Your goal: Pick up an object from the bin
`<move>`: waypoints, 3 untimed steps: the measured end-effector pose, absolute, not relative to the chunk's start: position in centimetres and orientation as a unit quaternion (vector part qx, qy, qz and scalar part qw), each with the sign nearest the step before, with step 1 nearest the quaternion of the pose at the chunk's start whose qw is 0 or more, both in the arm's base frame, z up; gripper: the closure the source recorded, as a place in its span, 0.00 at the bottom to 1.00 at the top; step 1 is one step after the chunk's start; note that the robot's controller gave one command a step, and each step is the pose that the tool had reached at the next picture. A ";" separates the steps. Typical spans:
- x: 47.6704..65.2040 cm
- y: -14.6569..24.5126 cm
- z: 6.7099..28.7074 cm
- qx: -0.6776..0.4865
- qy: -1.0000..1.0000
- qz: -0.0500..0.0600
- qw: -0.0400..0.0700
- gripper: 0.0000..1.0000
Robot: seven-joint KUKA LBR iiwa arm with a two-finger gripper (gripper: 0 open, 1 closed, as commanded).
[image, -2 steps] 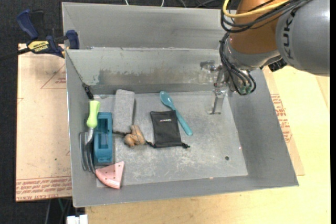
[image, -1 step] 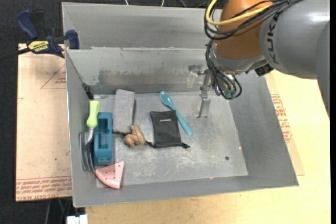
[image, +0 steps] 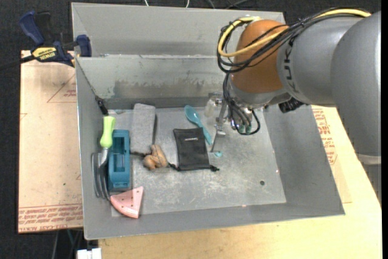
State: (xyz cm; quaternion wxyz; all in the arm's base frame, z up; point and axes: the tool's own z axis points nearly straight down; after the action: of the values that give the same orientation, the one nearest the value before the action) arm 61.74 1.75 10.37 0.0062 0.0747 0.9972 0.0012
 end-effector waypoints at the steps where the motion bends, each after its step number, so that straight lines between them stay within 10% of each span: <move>1: 64.0 7.2 7.7 0.050 0.999 0.001 0.008 0.00; 2: 60.6 5.2 7.1 0.187 0.982 0.000 0.002 1.00; 3: 60.6 5.2 7.1 0.187 0.982 -0.001 0.002 1.00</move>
Offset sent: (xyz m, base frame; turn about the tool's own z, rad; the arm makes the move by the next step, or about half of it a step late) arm -0.0121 0.0354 -0.0337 0.2285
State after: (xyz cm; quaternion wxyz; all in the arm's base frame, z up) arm 60.62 5.24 7.08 0.0019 0.1871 0.9823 -0.0005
